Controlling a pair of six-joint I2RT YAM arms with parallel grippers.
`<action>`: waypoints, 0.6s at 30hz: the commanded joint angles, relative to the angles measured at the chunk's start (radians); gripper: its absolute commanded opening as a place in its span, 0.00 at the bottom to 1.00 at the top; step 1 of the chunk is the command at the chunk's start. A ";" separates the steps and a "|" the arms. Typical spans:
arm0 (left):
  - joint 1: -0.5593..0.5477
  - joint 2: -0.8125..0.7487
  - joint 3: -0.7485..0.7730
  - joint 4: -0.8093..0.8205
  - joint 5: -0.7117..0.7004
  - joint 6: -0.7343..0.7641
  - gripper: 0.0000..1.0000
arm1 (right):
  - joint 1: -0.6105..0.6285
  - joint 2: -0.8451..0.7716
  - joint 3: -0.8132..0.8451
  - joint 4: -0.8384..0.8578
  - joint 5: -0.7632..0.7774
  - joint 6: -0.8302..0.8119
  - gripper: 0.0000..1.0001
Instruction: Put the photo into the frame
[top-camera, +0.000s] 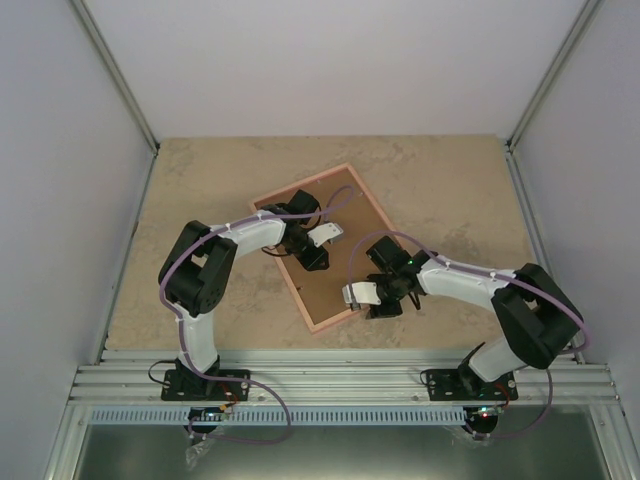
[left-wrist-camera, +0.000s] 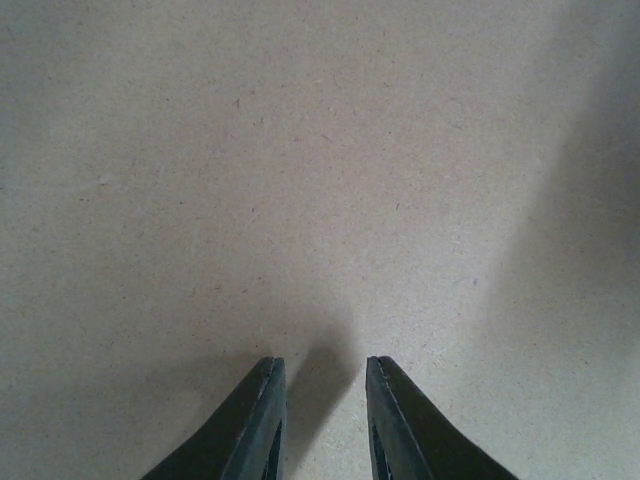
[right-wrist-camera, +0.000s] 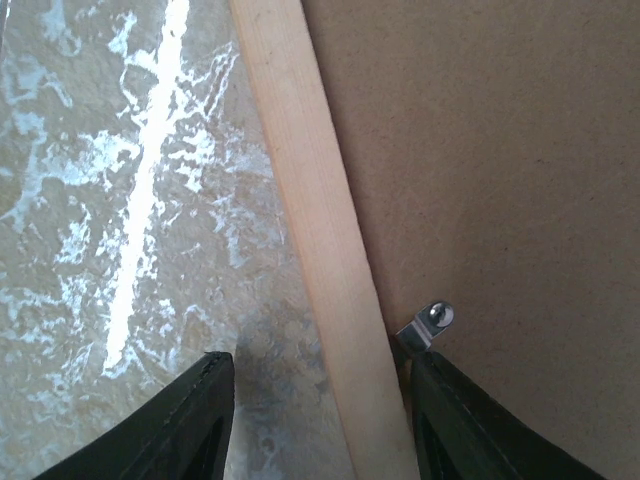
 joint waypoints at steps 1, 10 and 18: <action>-0.012 0.043 -0.022 -0.029 -0.026 0.018 0.26 | 0.012 0.022 -0.015 0.027 0.001 0.012 0.49; -0.012 0.047 -0.020 -0.027 -0.028 0.017 0.25 | 0.017 0.031 -0.046 0.034 0.000 0.007 0.31; -0.011 0.053 -0.008 -0.035 -0.033 0.015 0.25 | 0.024 -0.001 -0.042 0.013 -0.019 0.012 0.22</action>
